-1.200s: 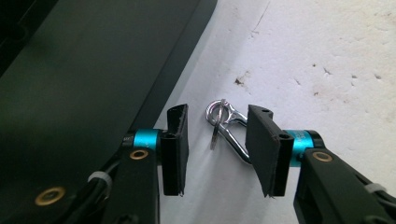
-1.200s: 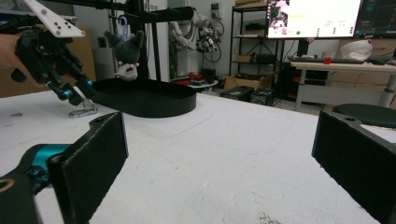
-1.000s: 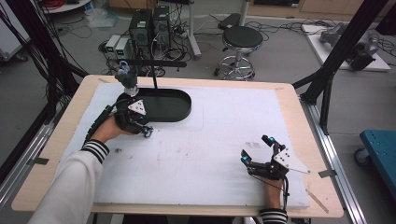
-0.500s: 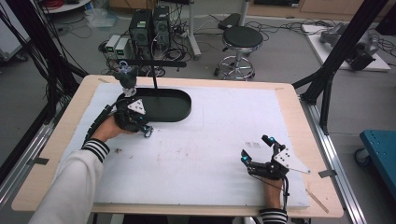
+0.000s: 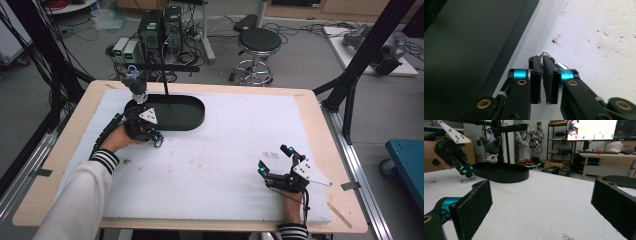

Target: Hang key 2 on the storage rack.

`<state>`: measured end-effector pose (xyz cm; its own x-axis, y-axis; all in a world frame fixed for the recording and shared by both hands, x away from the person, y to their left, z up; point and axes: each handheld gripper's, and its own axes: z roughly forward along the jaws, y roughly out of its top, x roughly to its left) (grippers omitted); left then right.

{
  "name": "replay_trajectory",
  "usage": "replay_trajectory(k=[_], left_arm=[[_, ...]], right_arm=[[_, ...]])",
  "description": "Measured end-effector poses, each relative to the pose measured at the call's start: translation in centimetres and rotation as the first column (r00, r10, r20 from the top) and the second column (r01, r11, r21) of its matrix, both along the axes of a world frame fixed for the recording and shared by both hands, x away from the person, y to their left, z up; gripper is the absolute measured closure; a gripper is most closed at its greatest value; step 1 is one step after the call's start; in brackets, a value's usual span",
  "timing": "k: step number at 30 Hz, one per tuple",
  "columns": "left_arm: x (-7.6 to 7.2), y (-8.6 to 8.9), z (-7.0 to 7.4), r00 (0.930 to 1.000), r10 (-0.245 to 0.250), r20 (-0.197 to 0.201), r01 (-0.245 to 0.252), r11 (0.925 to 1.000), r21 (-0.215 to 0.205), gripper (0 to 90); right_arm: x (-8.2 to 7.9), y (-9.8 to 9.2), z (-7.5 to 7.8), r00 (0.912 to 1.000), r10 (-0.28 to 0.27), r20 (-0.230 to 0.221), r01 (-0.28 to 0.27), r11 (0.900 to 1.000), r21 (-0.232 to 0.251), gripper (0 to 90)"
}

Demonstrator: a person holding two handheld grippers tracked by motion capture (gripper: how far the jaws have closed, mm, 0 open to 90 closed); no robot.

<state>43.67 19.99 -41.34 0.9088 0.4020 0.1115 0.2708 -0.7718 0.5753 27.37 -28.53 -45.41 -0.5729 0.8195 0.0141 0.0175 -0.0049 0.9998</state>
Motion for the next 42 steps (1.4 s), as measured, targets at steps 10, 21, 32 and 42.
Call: replay_trajectory(k=[10, 21, 32, 42], left_arm=[[-0.3, -0.4, 0.1, 0.9999, -0.007, 0.011, 0.007, 0.9999, 0.013, 88.2], [-0.7, -0.2, 1.2, 0.9994, 0.008, 0.035, -0.006, 0.9987, -0.051, 88.3], [-1.2, 0.9, 3.8, 0.9925, 0.059, 0.107, -0.041, 0.9850, -0.168, 88.3], [-1.2, 1.7, 6.5, 0.9859, 0.091, 0.141, -0.056, 0.9713, -0.231, 88.3]], right_arm=[[0.0, 0.0, 0.0, 1.0000, 0.000, 0.000, 0.000, 1.000, -0.001, 2.8], [0.0, 0.0, 0.0, 1.0000, -0.001, 0.001, 0.001, 1.000, 0.000, 2.8], [0.0, 0.0, 0.0, 1.0000, -0.002, 0.008, 0.002, 1.000, -0.007, 2.8], [0.0, 0.0, 0.0, 1.0000, -0.002, 0.007, 0.002, 1.000, -0.006, 2.8]])
